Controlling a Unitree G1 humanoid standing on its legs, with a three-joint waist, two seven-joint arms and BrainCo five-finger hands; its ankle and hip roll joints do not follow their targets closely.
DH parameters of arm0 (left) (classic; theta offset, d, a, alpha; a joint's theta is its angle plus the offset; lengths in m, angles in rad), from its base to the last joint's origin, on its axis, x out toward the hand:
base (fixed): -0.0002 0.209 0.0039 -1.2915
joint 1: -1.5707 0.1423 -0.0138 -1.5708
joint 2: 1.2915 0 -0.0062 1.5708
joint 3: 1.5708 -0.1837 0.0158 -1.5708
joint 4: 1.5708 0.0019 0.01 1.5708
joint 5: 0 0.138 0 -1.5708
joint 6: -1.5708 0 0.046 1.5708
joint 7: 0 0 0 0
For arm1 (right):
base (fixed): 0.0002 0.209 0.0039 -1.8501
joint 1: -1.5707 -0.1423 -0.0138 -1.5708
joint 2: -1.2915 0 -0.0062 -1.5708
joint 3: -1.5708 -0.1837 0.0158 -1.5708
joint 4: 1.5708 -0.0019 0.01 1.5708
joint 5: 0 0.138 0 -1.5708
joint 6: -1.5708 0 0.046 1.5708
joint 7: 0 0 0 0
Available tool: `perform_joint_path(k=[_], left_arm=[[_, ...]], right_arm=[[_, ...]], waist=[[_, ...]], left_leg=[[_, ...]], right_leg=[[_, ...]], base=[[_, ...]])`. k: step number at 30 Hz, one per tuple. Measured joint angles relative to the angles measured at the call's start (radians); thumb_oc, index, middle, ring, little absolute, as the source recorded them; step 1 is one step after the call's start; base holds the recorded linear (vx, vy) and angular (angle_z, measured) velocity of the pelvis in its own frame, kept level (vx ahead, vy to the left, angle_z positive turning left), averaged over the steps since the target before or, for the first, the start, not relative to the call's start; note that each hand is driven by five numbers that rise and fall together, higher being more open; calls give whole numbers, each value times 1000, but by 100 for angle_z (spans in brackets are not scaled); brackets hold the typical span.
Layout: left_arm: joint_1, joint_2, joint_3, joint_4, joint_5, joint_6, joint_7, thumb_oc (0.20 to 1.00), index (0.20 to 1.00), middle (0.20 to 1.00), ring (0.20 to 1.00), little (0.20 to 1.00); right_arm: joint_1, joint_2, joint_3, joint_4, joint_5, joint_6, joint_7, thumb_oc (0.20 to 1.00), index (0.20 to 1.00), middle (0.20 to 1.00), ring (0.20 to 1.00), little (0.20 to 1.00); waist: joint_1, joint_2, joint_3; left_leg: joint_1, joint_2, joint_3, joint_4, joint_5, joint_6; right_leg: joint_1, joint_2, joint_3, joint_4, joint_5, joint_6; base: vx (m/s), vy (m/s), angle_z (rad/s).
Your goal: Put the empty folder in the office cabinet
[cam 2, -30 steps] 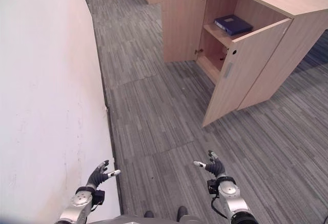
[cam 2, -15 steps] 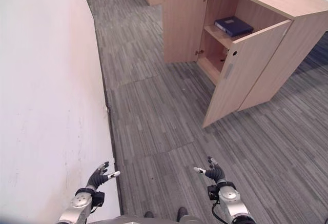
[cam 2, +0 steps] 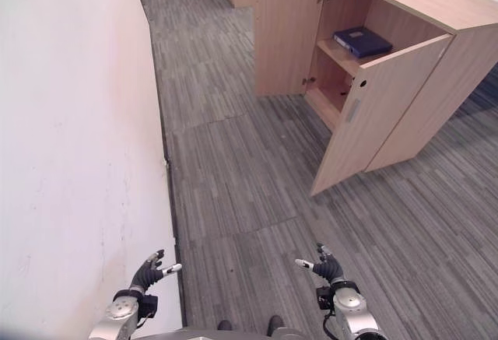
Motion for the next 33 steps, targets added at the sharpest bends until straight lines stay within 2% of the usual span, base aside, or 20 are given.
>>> perform_joint_path(k=[12,13,15,16,17,18,20,22,23,24,25,28,29,30,31,32,33], left_arm=[[5,5,2,28,-8,6,0,1000,1000,1000,1000,1000],[-2,10,2,29,-10,6,0,1000,1000,1000,1000,1000],[-37,29,1,28,-11,6,-1,1000,1000,1000,1000,1000],[-77,37,5,35,-33,7,-1,1000,1000,1000,1000,1000],[-85,38,7,48,-48,7,-1,1000,1000,1000,1000,1000],[-86,40,8,58,-48,7,0,1000,1000,1000,1000,1000],[-86,29,6,71,-48,9,0,1000,1000,1000,1000,1000],[-85,18,2,77,-48,9,-1,1000,1000,1000,1000,1000],[-87,10,2,88,-48,10,0,1000,1000,1000,1000,1000],[-102,-1,4,109,-48,11,1,1000,1000,1000,1000,1000],[-115,-7,8,127,-49,12,5,1000,1000,1000,1000,1000],[-115,-8,18,163,-57,15,12,1000,1000,1000,1000,1000],[-114,-8,26,179,-70,16,12,1000,1000,1000,1000,1000],[-113,-9,49,193,-81,17,12,1000,1000,1000,1000,1000],[-88,-3,64,195,-88,18,22,1000,1000,1000,1000,1000],[-76,-2,76,194,-89,18,21,1000,1000,1000,1000,1000],[-74,2,90,196,-91,18,24,1000,1000,1000,1000,1000]], right_arm=[[5,1,-1,28,2,18,3,1000,1000,1000,1000,1000],[2,2,-1,30,5,18,4,1000,1000,1000,1000,1000],[-13,6,-1,32,9,17,4,1000,1000,1000,1000,1000],[-46,11,-6,71,23,18,4,1000,1000,1000,1000,1000],[-55,17,-20,79,39,18,2,1000,1000,1000,1000,1000],[-59,29,-34,88,40,18,1,1000,1000,1000,1000,1000],[-62,33,-36,99,50,20,1,1000,1000,1000,1000,1000],[-61,33,-37,110,66,21,0,1000,1000,1000,1000,1000],[-67,33,-36,137,75,21,-3,1000,1000,1000,1000,1000],[-72,33,-37,163,77,22,-6,1000,1000,1000,1000,1000],[-84,35,-36,181,77,25,-12,1000,1000,1000,1000,1000],[-93,42,-27,180,77,25,-17,1000,1000,1000,1000,1000],[-92,44,-22,179,77,26,-19,1000,1000,1000,1000,1000],[-92,47,-15,176,77,28,-20,1000,1000,1000,1000,1000],[-72,48,3,162,76,29,-21,1000,1000,1000,1000,1000],[-53,47,5,149,76,30,-22,1000,1000,1000,1000,1000],[-32,63,8,148,76,32,-26,1000,1000,1000,1000,1000]], waist=[[-1,-19,-11],[0,-24,-8],[6,-56,24],[15,-86,68],[28,-102,93],[30,-103,102],[33,-100,105],[36,-81,116],[46,-57,110],[57,-48,108],[76,-33,111],[118,-41,113],[126,-50,109],[134,-58,104],[138,-71,72],[136,-66,53],[133,-101,37]], left_leg=[[-11,3,-10,8,1,-2],[-41,0,-15,48,-6,-12],[-137,-19,-23,193,-15,-27],[-245,-40,-22,397,-10,-37],[-339,-28,4,522,-11,-57],[-359,6,37,461,-5,-67],[-383,48,51,289,26,-89],[-385,83,32,112,86,-119],[-390,104,17,19,105,-139],[-414,114,8,-12,112,-147],[-436,115,3,-12,114,-149],[-453,114,5,-11,114,-148],[-450,114,6,0,114,-147],[-449,115,6,27,112,-143],[-444,107,10,113,94,-121],[-436,102,11,142,97,-97],[-438,65,35,185,140,-76]], right_leg=[[-4,4,-5,6,-5,-4],[-12,3,-6,6,-15,-1],[-33,-8,-4,3,-22,-11],[-33,-28,-1,3,-16,-34],[-23,-35,-3,0,-17,-55],[-17,-34,-6,0,-21,-60],[-18,-34,-5,-1,-24,-63],[-4,-16,-4,0,-31,-59],[-1,1,0,0,-40,-61],[0,10,6,0,-47,-62],[7,12,27,5,-56,-64],[30,-6,90,7,-83,-56],[39,-16,107,7,-94,-44],[51,-31,124,11,-109,-24],[80,-62,158,0,-145,10],[105,-78,168,0,-171,37],[125,-117,175,5,-203,57]], base=[[12,-83,3],[-38,-125,21],[45,-108,37],[211,-52,31],[261,-10,24],[276,32,6],[295,55,4],[337,61,3],[343,61,-7],[379,87,-20],[387,114,-41],[363,142,-57],[249,121,-57],[386,199,-84],[499,276,-80],[378,218,-49],[355,234,-18]])
